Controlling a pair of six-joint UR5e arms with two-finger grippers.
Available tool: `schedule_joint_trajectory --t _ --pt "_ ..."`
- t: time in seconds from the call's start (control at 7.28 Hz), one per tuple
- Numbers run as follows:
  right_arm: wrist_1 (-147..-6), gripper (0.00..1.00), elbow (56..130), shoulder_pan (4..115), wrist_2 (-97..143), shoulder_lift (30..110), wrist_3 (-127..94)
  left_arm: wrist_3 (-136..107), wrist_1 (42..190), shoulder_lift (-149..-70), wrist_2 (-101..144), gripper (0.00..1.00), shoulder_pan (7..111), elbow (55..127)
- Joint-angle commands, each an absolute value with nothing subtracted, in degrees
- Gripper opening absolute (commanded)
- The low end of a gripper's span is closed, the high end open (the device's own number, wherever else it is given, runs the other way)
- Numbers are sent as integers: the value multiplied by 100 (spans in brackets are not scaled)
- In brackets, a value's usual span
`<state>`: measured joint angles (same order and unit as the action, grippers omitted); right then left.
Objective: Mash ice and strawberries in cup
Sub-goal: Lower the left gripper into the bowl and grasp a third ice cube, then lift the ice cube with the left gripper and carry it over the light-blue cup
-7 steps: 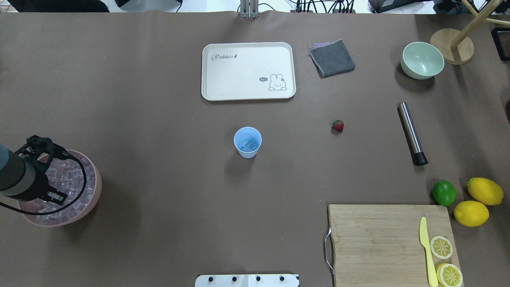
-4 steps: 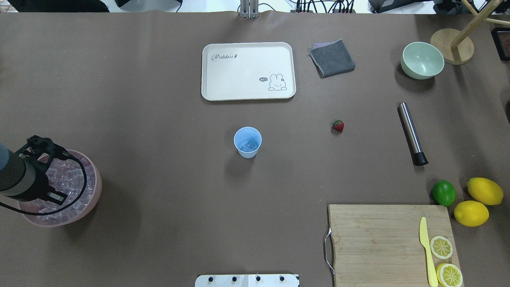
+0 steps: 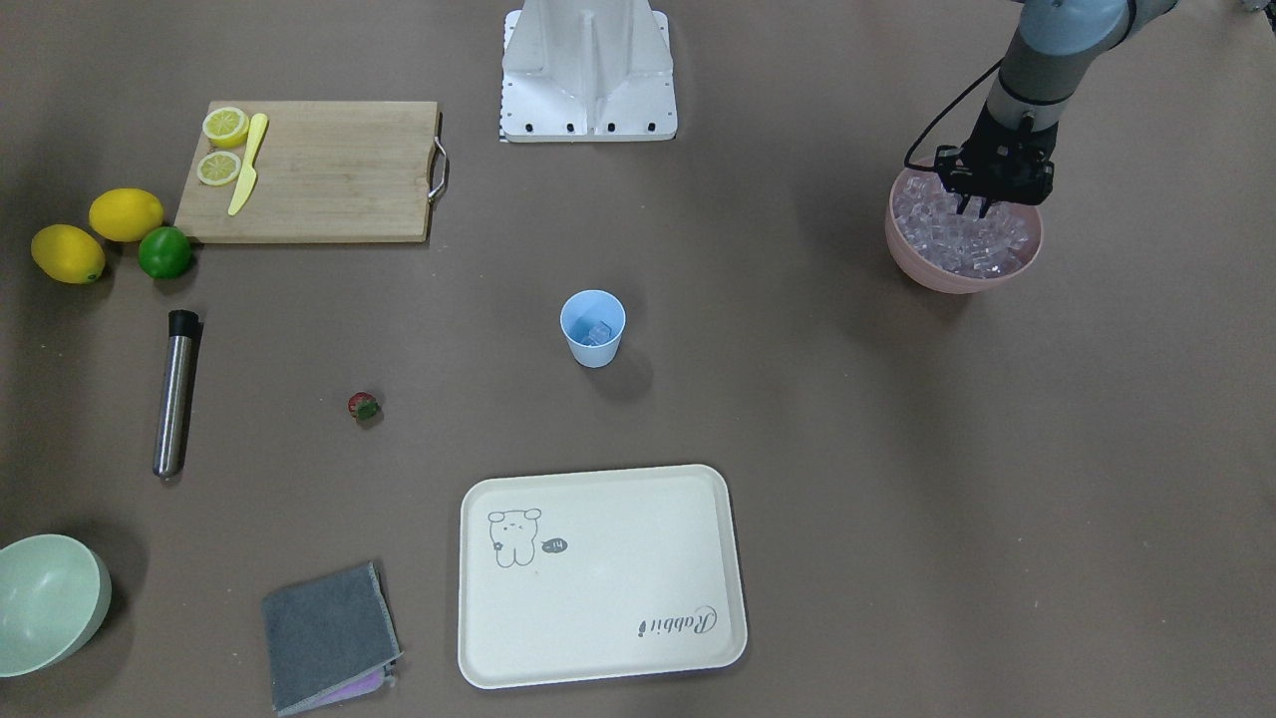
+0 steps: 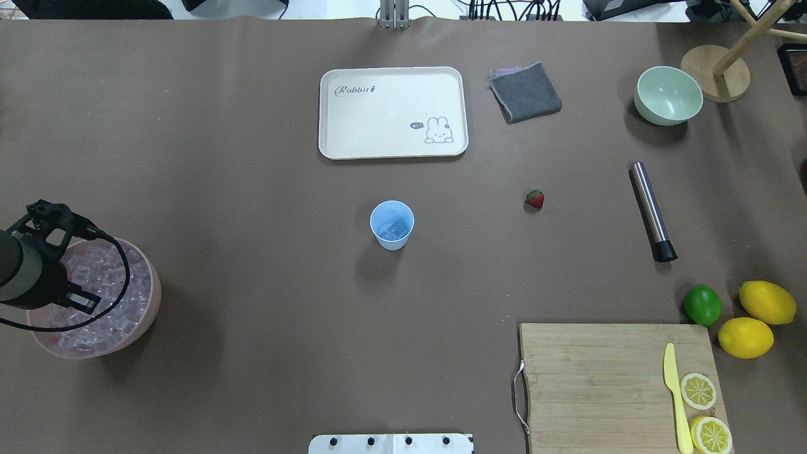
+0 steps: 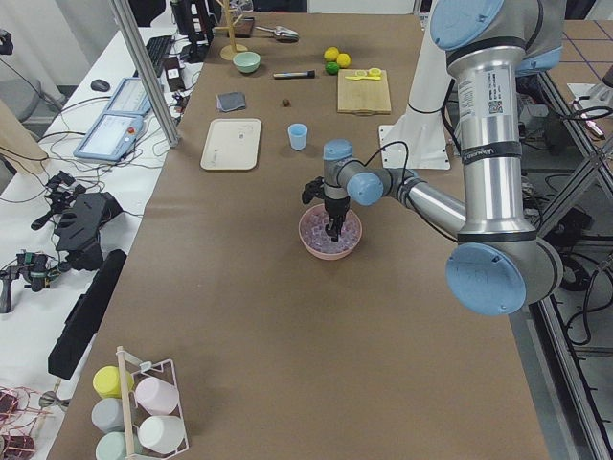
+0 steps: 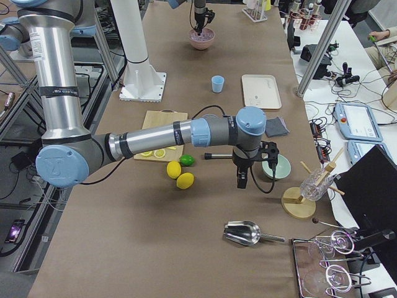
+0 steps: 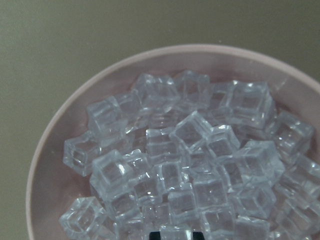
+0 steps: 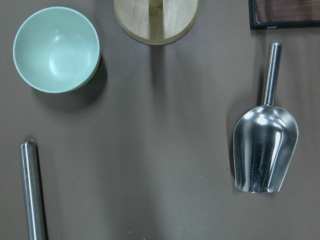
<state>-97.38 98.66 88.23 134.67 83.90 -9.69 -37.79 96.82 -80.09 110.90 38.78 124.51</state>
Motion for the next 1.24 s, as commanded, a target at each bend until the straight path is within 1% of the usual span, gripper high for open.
schedule_joint_trajectory --t 0.0,0.14,0.27,0.41,0.55,0.69,0.82,1.1 --pt "-9738 100 10010 8824 13474 8393 -1168 -3849 9720 -7927 11232 0 4559 12901" --pt "-9738 100 10011 8816 13474 8385 -1178 -4093 9729 -8406 11241 0 4614 12885" --pt "-9738 100 10011 8815 13482 8385 -1178 -4661 9738 -9133 11241 0 4606 12763" --pt "-9738 100 10011 8815 13500 8385 -1178 -5337 9721 -10037 11441 0 4571 12466" --pt "-9738 100 10011 8815 13509 8385 -1178 -5805 9721 -10951 11609 0 4501 12019" --pt "-9738 100 10002 8807 13509 8393 -1178 -5905 9721 -11543 11549 0 4248 11623" --pt "-9738 100 10002 8807 13517 8402 -1178 -5906 9947 -11810 11357 0 4089 11271" --pt "-9738 100 10002 8807 13518 8402 -1178 -6194 11524 -11865 10630 0 3414 10472"
